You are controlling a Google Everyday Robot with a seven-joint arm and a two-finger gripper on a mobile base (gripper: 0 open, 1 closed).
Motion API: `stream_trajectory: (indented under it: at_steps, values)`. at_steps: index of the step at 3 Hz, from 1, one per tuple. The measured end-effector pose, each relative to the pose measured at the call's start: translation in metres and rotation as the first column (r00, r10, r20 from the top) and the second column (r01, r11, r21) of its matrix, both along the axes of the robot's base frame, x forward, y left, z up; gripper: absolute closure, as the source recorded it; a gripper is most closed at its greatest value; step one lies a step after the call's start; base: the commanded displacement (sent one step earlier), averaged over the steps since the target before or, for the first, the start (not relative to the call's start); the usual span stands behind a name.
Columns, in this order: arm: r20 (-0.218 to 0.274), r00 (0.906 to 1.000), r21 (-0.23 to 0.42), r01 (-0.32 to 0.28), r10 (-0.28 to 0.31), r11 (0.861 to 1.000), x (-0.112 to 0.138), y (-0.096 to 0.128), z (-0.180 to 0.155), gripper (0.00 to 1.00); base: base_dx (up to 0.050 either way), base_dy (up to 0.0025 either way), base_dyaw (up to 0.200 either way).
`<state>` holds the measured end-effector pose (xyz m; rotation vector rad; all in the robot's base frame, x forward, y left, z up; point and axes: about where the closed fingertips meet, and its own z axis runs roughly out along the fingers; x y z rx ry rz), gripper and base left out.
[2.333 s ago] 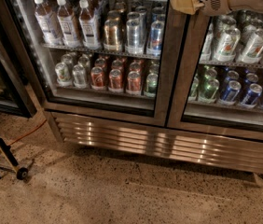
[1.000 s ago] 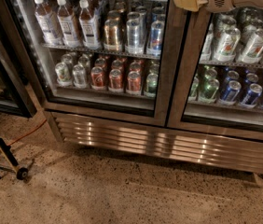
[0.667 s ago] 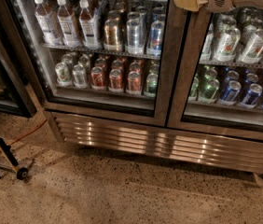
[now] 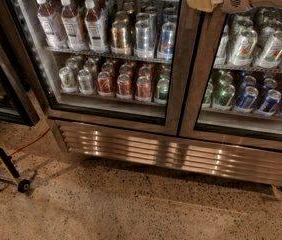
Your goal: Open left fridge door
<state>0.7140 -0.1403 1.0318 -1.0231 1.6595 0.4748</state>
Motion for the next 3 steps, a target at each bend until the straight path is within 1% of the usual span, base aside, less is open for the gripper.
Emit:
stream_trajectory:
  at_steps: [1,3]
  values:
    - [0.001,1.0,0.001,0.002,-0.002,1.0,0.0002,-0.0001,0.0001,1.0,0.0,0.0,0.0]
    - [0.0,1.0,0.0,0.0,0.0,1.0,0.0004,-0.0006,0.0005,1.0,0.0,0.0,0.0]
